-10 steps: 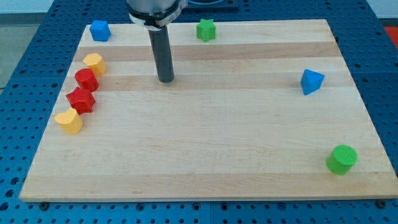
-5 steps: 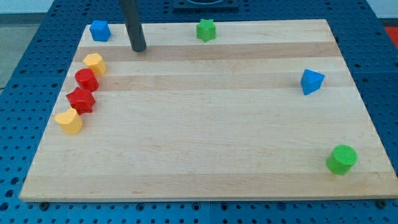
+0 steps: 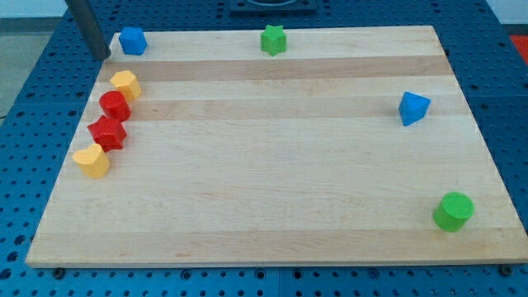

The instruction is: Move the blue cube parallel to the green star

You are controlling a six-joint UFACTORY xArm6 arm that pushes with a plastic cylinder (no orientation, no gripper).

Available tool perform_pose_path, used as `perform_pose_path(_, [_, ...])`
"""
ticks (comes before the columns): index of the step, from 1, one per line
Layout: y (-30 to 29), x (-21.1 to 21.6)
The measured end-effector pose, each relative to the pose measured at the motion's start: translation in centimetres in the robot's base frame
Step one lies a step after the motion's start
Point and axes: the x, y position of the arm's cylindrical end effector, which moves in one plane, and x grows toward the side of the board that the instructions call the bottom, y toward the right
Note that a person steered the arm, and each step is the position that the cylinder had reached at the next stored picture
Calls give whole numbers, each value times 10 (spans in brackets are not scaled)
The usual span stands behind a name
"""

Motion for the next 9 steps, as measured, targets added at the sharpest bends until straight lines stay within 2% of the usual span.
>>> perform_pose_path(1, [1, -45])
perform_pose_path(2, [1, -47])
perform_pose_path(4, [19, 0])
perform_pose_path(7, [8, -49])
perform_pose_path(9, [33, -12])
